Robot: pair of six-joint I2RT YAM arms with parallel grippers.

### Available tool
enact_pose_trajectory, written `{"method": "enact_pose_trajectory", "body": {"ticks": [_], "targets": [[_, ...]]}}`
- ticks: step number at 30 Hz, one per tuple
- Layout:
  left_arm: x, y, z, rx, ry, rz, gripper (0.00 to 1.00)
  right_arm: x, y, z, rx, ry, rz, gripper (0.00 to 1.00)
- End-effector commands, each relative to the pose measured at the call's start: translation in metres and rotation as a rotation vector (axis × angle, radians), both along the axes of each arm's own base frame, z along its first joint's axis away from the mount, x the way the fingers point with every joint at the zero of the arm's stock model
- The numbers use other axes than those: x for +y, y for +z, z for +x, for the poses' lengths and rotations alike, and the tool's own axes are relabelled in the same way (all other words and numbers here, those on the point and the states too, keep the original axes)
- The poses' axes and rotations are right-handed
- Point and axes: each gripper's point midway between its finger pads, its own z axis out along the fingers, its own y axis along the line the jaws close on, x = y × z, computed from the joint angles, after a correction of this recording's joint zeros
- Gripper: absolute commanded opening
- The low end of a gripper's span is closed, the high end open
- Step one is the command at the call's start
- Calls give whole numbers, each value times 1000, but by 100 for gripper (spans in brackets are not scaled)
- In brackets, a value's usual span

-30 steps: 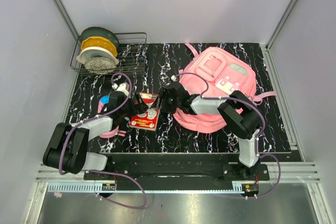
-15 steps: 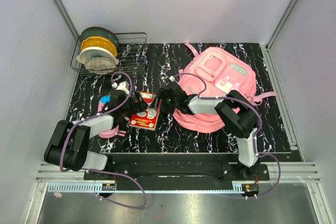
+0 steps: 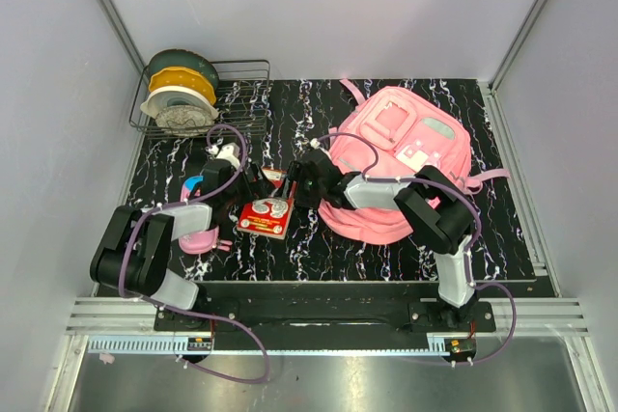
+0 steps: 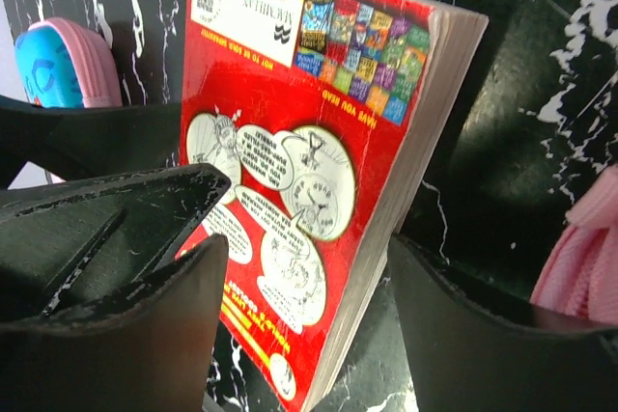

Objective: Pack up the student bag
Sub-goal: Pick up the book from the center of the board.

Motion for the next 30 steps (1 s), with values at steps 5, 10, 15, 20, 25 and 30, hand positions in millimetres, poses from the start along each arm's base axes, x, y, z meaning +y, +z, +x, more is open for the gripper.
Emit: {"method": "enact_pose_trajectory", "body": {"ticks": [5, 10, 15, 20, 25, 30], "targets": [[-39, -7, -41, 72, -201, -201, 76, -24, -53, -17, 100, -3, -126, 56], [-39, 5, -44, 55, -220, -193, 69, -26, -47, -14, 81, -21, -111, 41], [-30, 9, -39, 33, -190, -131, 70, -24, -26, -11, 17, -20, -63, 7], [-16, 18, -36, 9, -137, -66, 99, -27, -7, -11, -42, -12, -43, 0], [2, 52, -33, -99, -65, -10, 99, -28, 32, -12, -121, -2, 32, 0], [5, 82, -37, -183, -82, -11, 99, -32, 67, -22, -171, -4, 148, 0]]}}
